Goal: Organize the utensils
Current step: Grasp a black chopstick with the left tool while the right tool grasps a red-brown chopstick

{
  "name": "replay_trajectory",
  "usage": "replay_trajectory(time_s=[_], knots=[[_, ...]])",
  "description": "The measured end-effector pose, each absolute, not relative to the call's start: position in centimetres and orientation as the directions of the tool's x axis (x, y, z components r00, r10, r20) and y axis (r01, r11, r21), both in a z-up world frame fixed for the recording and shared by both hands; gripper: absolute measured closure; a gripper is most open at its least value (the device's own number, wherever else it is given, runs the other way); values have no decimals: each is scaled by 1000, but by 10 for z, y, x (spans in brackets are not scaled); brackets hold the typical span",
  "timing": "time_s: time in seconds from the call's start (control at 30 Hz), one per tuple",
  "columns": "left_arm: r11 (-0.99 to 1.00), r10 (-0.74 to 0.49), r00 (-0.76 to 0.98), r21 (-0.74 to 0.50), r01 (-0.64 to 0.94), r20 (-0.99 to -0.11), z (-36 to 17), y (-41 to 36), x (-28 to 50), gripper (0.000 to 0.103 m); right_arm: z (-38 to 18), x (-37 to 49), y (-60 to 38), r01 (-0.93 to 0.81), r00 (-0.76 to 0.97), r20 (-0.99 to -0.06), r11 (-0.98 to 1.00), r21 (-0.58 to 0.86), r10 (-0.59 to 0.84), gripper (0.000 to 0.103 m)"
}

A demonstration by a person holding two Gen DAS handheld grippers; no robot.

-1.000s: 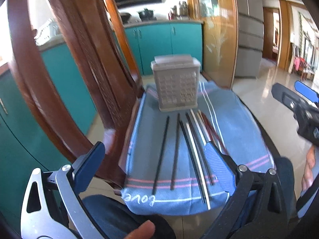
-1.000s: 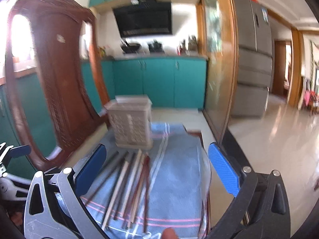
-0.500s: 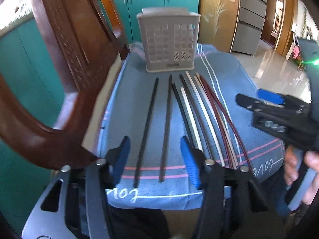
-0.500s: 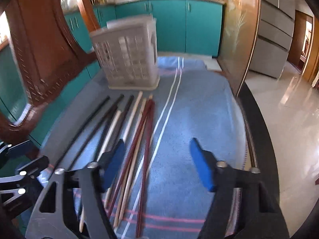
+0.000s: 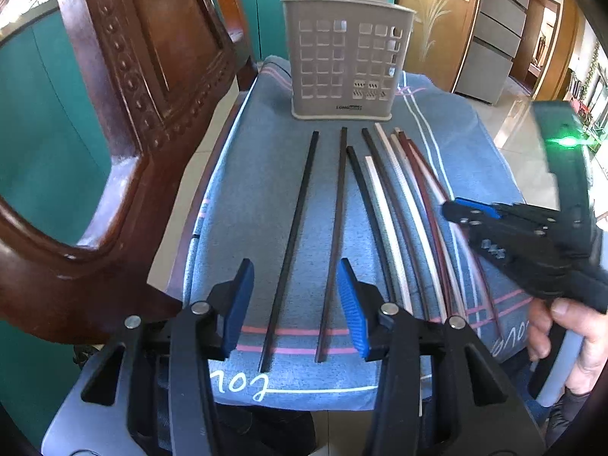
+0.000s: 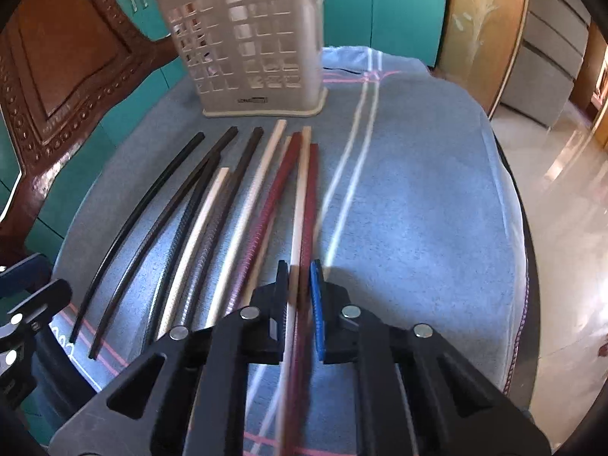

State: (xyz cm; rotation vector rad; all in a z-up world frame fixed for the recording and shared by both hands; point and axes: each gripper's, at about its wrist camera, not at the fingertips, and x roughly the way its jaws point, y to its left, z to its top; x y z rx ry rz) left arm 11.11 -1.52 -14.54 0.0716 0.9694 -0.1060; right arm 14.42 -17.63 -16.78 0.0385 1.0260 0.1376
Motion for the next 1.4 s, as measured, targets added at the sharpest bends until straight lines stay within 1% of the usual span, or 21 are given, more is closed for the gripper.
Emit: replay_trajectory(time_s=[0.13, 0.23, 0.3, 0.33, 0.4, 0.43, 0.5, 0.63, 0.67, 0.77, 0.87, 0.97, 1.07, 1.23, 1.4], knots=[[991, -96, 537, -27, 134, -838, -153, -15, 135, 57, -162, 138, -197, -51, 506, -854, 993, 105, 116, 91], [990, -98, 536, -26, 141, -839, -155, -17, 154, 57, -158, 138, -211, -19, 514, -850, 992, 122, 114, 91], [989, -100, 529, -25, 147, -843, -157, -22, 172, 57, -155, 141, -215, -11, 527, -841, 990, 142, 127, 87], [989, -95, 526, -20, 146, -845, -159, -23, 178, 57, -153, 143, -214, -17, 535, -836, 990, 137, 124, 83], [990, -71, 520, 3, 141, -851, -164, -27, 196, 57, -150, 149, -212, -25, 554, -825, 993, 115, 110, 81], [990, -64, 518, 11, 140, -853, -165, -28, 200, 58, -149, 154, -212, -24, 558, -823, 993, 114, 108, 81], [990, -50, 501, 22, 138, -864, -172, -31, 215, 64, -149, 168, -215, -11, 553, -826, 993, 121, 107, 81], [993, -47, 468, 10, 119, -882, -184, -30, 230, 65, -165, 195, -218, 4, 504, -860, 995, 99, 83, 81], [993, -48, 463, 8, 118, -885, -187, -28, 232, 64, -168, 197, -218, -12, 497, -861, 993, 114, 104, 81], [993, -56, 477, -1, 114, -877, -190, -26, 232, 64, -171, 197, -210, -47, 503, -862, 998, 49, 66, 81], [994, -46, 477, 9, 112, -878, -190, -28, 238, 64, -174, 198, -207, -66, 505, -862, 998, 16, 47, 81], [992, -27, 470, 32, 118, -882, -190, -34, 247, 64, -176, 200, -208, -68, 508, -860, 998, 13, 46, 81], [985, 5, 467, 85, 150, -884, -189, -45, 255, 64, -175, 201, -207, -74, 511, -859, 997, -7, 32, 81], [981, 9, 453, 95, 168, -891, -189, -52, 260, 64, -176, 202, -204, -77, 513, -858, 997, -7, 34, 81], [984, 1, 440, 79, 159, -898, -190, -46, 269, 57, -176, 207, -204, -74, 514, -857, 997, -1, 37, 80]])
